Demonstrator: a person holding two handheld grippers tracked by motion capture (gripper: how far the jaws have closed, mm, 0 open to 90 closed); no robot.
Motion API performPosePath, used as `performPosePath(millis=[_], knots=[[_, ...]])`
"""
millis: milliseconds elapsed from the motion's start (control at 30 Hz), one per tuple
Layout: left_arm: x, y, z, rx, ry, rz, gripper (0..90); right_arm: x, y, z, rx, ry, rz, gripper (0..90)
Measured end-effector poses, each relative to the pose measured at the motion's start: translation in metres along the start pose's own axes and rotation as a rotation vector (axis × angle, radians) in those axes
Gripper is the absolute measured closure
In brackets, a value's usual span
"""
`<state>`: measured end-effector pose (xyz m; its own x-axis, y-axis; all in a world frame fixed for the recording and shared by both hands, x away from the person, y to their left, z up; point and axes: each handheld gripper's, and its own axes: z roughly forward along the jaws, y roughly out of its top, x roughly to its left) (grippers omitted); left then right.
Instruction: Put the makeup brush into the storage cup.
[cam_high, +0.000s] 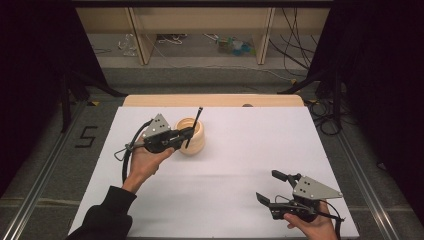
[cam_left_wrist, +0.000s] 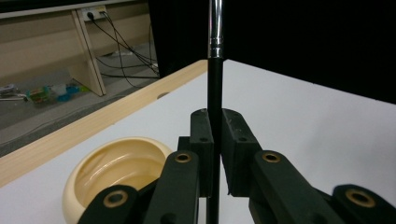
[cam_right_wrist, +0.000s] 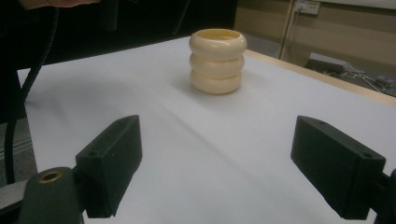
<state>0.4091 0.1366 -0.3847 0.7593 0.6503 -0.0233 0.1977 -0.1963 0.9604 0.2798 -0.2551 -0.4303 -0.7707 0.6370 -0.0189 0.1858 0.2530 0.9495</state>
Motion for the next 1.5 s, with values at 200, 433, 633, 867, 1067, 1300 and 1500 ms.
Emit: performPosePath(millis=[200,433,633,867,1067,1300,1500], knots=[[0.003,0.0,-0.003,-0.027,0.019,-0.012,83.4,0.0,0.0,0.0,-0.004,-0.002,-0.004,17.4],[0.003,0.002,-0.004,-0.058,0.037,-0.016,83.4,0.0,0.0,0.0,-0.003,-0.002,-0.003,17.4],[0.007,0.003,-0.006,-0.095,0.06,-0.035,83.4,0.0,0.0,0.001,-0.005,-0.009,-0.003,17.4],[0.009,0.006,-0.004,-0.113,0.078,-0.028,83.4,0.0,-0.001,0.002,-0.006,-0.004,0.005,17.4],[0.015,0.01,0.002,-0.129,0.093,-0.029,83.4,0.0,-0.001,0.003,0.006,0.007,0.005,17.4],[0.022,0.01,0.012,-0.144,0.102,-0.049,83.4,-0.001,-0.001,0.003,0.004,0.004,0.004,17.4],[0.026,0.012,0.017,-0.156,0.105,-0.048,83.4,0.0,-0.001,0.003,0.005,0.009,0.002,17.4]])
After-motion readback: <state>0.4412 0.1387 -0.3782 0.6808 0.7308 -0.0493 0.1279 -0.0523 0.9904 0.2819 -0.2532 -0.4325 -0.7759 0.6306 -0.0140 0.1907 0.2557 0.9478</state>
